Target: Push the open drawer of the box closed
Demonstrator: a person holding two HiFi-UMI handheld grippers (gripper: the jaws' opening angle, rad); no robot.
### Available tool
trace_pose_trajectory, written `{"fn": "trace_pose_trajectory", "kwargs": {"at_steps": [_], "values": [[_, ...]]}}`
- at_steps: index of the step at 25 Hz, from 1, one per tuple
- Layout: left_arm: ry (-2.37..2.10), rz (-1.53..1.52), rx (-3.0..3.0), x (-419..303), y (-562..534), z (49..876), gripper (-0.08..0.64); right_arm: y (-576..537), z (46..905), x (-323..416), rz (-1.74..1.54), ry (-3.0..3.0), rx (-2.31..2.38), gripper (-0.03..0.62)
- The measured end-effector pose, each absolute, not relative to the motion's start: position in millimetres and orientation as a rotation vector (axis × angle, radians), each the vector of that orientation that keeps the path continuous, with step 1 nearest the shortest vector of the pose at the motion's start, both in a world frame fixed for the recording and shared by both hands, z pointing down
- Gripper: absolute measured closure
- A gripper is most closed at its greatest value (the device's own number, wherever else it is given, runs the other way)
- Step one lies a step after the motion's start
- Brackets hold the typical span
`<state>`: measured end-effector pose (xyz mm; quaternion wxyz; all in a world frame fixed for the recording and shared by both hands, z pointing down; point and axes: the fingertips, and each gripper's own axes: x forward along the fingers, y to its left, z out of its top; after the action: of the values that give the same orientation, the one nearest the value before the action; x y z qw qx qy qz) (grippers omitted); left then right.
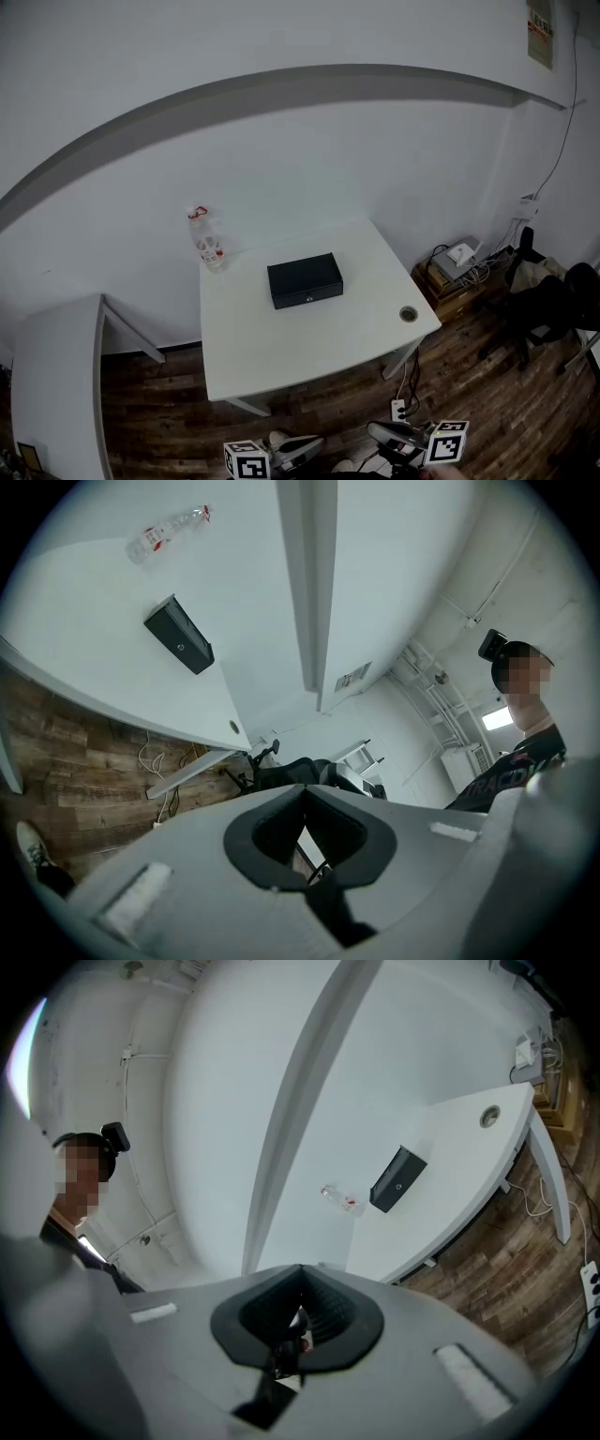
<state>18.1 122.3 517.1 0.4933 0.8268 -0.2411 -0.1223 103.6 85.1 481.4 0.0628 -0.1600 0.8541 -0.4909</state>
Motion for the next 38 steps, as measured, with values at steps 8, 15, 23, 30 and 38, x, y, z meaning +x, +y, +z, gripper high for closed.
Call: {"fn": "trace_pose_trajectory", "kwargs": {"at_steps": [8, 15, 23, 30, 38], "values": [[-0.669, -0.275, 1.983, -4.4, 146.9, 528.8, 0.56, 109.0, 483.1, 101.3, -1.493, 2.548, -0.496, 0.589], [-0.67, -0.286, 1.967, -3.7, 156.6, 530.4, 0.56, 127.7, 492.1, 92.9, -1.544, 2.54, -0.464, 0.589], [-0.677, -0.298, 1.958, -1.6, 158.6, 531.7, 0.56, 134.7, 492.6, 97.4, -1.541, 2.544, -0.47, 0.589], [-0.667, -0.297, 1.953, 6.4, 159.4, 531.0, 0.56, 137.6, 492.0, 105.3, -1.538, 2.539, -0.474, 0.589], [-0.67, -0.296, 1.945, 9.7, 159.3, 532.7, 0.56, 137.4, 493.6, 110.0, -1.549, 2.53, -0.47, 0.589]]}}
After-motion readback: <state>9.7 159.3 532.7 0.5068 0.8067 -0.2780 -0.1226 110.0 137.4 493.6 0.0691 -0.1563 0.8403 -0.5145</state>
